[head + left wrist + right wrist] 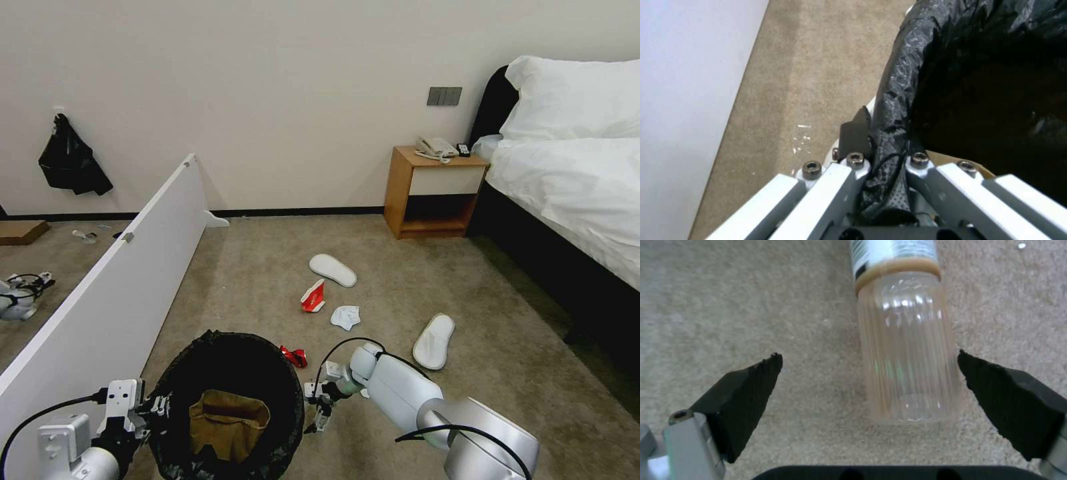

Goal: Pick up the trash bin, then pick up the garbage from the floor and place it into the trash bin.

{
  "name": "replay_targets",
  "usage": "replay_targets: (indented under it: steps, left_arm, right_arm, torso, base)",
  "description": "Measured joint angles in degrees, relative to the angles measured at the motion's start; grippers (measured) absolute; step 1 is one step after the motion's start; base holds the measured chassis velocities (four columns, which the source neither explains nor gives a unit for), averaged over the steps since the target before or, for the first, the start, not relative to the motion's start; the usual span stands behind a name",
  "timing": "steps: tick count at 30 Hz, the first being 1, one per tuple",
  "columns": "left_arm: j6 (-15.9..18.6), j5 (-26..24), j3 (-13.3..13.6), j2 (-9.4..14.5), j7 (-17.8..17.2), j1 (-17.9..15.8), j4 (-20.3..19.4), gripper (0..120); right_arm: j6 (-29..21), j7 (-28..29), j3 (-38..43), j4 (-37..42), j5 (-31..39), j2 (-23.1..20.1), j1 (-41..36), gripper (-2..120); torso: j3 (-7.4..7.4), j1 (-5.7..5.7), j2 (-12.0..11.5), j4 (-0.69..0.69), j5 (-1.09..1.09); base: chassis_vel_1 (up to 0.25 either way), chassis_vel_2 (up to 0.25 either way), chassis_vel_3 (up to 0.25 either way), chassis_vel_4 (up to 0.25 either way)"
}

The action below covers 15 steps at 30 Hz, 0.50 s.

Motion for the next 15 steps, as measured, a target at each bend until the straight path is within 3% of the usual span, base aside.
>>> replay_targets:
  steps: [3, 9, 15]
  left_arm:
    - [0.01, -0.03, 0.00, 0.07, 0.01, -0.03, -0.01, 3]
    - [0.02, -0.06, 0.06, 0.10, 0.05, 0.04, -0.01, 3]
    - [0.02, -0.07, 0.15, 0.08, 0.07, -0.01, -0.01, 3]
  right_arm:
    - [-0.39, 0.26, 0.03, -0.14, -0.16, 0.37, -0.29, 95]
    - [-1.15, 1.50, 0.12, -0.70, -0.14, 0.89, -0.41, 68]
    - [-1.54, 2.42, -0.04, -0.84, -0.16, 0.84, -0.50, 53]
  torso:
    - [0.00, 0.00, 0.00, 0.00, 0.00]
    - [0.00, 0.00, 0.00, 0.00, 0.00]
    - [0.00, 0.00, 0.00, 0.00, 0.00]
  base:
    - [0.000, 0.000, 0.000, 0.000]
    - [0.000, 0.000, 0.000, 0.000]
    - [0.000, 0.000, 0.000, 0.000]
